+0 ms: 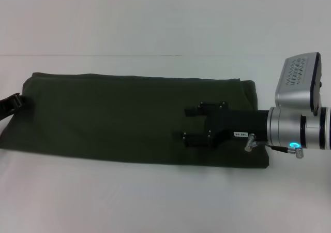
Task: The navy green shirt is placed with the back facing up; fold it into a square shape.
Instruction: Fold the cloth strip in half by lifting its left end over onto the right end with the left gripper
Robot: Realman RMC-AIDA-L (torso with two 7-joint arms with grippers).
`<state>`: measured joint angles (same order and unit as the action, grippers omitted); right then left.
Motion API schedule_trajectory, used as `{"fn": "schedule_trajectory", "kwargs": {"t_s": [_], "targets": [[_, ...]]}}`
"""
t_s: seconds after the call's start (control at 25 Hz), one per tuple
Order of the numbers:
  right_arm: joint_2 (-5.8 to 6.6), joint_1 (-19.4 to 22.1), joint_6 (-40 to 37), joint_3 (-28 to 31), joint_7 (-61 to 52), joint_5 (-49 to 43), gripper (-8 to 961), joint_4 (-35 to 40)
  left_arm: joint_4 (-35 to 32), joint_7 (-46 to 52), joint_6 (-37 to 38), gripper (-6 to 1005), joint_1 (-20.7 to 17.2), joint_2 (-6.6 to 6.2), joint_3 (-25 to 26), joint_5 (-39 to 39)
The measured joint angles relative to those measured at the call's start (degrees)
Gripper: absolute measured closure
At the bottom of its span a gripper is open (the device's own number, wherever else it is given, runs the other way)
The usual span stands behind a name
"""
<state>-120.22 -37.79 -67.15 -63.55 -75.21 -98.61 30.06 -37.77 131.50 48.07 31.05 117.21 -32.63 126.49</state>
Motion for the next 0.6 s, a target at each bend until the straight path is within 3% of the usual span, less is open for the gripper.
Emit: {"fn": "schedule_trajectory", "kwargs": {"t_s": [0.12,0.6], "targets": [[0.00,0.0,0.0,0.0,-0.1,0.0,165,0.0,-0.2,-0.1,0.3,908,-0.1,0.10,-0.2,-0.2],[0.09,0.0,0.0,-0.1,0.1,0.0,166,-0.1,-7.1,0.1,5.4,461,-2.0,0.68,0.2,-4.4]]}}
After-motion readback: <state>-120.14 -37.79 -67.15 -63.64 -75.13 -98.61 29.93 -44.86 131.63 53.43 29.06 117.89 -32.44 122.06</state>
